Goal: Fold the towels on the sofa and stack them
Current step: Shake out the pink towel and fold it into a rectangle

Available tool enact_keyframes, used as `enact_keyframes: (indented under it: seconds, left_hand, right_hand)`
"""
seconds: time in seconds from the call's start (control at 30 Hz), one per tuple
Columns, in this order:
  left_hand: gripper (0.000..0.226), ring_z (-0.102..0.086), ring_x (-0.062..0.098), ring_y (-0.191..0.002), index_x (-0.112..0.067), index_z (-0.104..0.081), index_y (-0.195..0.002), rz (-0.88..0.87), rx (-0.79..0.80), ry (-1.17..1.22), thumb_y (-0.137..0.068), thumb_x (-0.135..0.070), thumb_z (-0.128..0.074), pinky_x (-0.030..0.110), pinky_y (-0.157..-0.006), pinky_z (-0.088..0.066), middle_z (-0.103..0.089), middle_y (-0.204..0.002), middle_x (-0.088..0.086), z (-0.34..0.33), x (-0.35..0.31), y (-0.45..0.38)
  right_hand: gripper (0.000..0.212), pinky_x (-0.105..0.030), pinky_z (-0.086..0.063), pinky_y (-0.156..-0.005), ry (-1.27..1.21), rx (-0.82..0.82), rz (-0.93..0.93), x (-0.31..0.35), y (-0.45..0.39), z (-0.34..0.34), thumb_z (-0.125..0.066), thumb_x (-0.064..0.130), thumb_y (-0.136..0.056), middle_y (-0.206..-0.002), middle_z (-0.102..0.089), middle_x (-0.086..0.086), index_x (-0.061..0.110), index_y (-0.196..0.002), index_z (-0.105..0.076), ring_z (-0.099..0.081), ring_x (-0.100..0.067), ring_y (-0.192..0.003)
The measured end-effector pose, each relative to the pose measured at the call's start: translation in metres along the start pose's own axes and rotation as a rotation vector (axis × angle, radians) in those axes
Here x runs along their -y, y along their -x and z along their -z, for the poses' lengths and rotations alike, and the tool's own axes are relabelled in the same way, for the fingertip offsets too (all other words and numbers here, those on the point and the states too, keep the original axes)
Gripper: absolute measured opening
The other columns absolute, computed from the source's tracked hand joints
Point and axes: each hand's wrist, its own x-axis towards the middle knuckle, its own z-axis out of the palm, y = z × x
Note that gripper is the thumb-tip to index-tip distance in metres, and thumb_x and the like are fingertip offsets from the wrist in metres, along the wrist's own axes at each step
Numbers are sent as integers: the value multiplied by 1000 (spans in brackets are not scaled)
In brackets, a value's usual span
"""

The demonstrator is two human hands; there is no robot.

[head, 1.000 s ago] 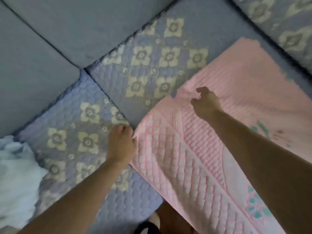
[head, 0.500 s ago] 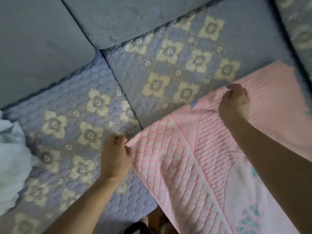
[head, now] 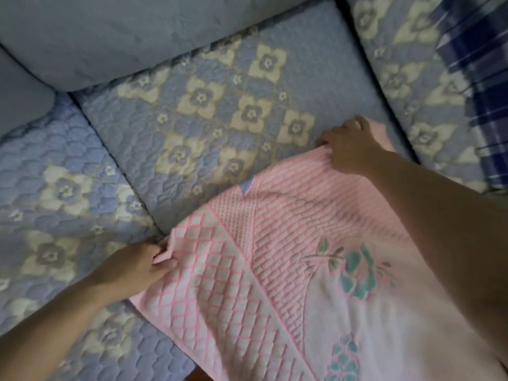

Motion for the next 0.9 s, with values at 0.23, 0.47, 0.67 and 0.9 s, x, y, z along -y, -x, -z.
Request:
enact_keyframes:
  seconds: [0.23, 0.47, 0.67, 0.9]
  left_hand:
    - [41, -56, 40, -101, -12, -63, -107, -283, -633, -85, -81, -44, -64, 50, -85, -49, -57, -108, 13, 26, -115, -34]
    - [58, -49, 43, -125, -17, -53, -143, -750, -642, -324, -87, -26, -62, 52, -112, -34, -52, -141, 18, -1, -220, -138]
    - [42, -55, 43, -116, -17, -69, -127, -845, -776, -321, -87, -6, -60, 50, -107, -37, -62, -127, 22, -20, -214, -171]
    - [38, -59, 45, -113, -19, -74, -120, -864, -762, -301, -102, -18, -40, 58, -107, -40, -64, -127, 21, -18, -222, -176]
  right_hand:
    - [22, -47, -38, -91, 170, -196, 72, -53, 5, -15, -63, 25, -67, -81, -63, -11, 15, -85, -71, -59, -36, -87]
    - [30, -47, -42, -99, 80, -541, 548, -70, 41, -45, -36, 4, -98, -84, -61, -11, 12, -94, -65, -61, -31, -80]
    - [31, -49, -41, -98, 114, -487, 603, -93, 42, -64, -39, 9, -101, -93, -65, -2, 18, -103, -68, -63, -30, -97]
    - [30, -62, -15, -119, 364, -222, 506, -167, 10, -28, -63, 13, -75, -78, -71, 5, 23, -101, -74, -56, -27, -101]
